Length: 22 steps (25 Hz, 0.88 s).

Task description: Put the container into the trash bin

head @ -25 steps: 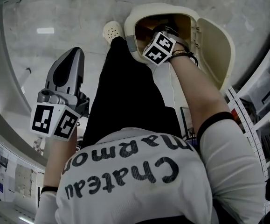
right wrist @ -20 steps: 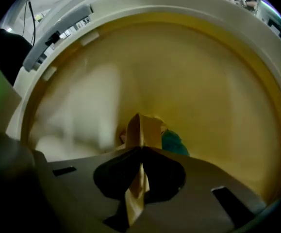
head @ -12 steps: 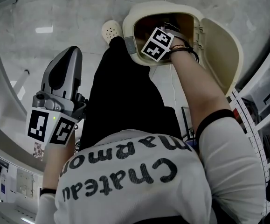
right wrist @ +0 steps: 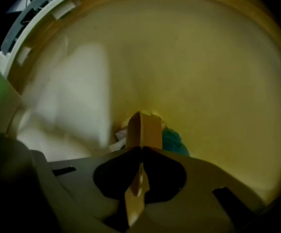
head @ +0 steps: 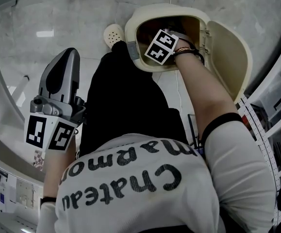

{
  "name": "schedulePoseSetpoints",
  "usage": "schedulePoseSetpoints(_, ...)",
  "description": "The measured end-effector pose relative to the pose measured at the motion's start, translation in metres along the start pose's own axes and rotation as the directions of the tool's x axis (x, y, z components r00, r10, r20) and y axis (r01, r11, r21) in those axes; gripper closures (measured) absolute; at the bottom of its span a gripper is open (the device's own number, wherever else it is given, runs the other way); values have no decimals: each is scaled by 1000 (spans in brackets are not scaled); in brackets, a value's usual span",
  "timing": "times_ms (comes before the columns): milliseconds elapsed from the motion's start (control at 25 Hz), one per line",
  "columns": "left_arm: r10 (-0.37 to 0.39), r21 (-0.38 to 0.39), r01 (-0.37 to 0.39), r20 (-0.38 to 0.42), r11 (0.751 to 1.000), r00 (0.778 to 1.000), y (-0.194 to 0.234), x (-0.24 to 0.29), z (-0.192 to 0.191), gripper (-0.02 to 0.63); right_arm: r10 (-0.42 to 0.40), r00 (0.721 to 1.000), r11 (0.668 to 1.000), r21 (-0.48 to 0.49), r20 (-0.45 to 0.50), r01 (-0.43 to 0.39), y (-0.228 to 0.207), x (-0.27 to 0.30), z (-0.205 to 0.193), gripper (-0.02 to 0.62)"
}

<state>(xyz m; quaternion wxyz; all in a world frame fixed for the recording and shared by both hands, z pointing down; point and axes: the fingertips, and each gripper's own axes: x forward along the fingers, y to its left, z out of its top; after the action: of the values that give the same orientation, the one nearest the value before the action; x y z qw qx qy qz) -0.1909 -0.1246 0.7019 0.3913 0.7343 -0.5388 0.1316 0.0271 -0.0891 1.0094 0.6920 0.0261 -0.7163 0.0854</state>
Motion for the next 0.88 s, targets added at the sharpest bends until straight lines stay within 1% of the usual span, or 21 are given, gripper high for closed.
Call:
schedulePoseSetpoints(120, -1, -8, 1, 12, 1000, 1000, -3, -1, 4, 583, -1, 1000, 1000, 9, -8, 1, 0, -2, -2, 555)
schedulePoseSetpoints(280, -7, -8, 7, 28, 1000, 1000, -9, -5, 18, 583, 12, 1000, 1000, 28, -21, -11, 5, -11, -5, 554)
schedulePoseSetpoints(520, -18, -19, 19, 44, 1000, 999, -19, -23, 41, 583, -7, 1000, 998, 64, -14, 8, 6, -48, 2, 554)
schedulePoseSetpoints(640, -19, -32, 21, 55, 999, 998, -26, -35, 49, 583, -24, 1000, 993, 119, 6, 23, 10, -73, 5, 554)
schedulePoseSetpoints(760, -27, -29, 30, 103, 999, 994, -40, -48, 68, 583, -61, 997, 982, 182, 44, 52, 7, -108, 10, 554)
schedulePoseSetpoints(840, -38, -20, 41, 136, 999, 990, -55, -61, 86, 583, -68, 995, 965, 257, 75, 47, 9, -137, 11, 555)
schedulePoseSetpoints(880, -45, -13, 47, 152, 999, 987, -64, -68, 95, 583, -70, 993, 950, 309, 92, 39, 10, -152, 11, 555)
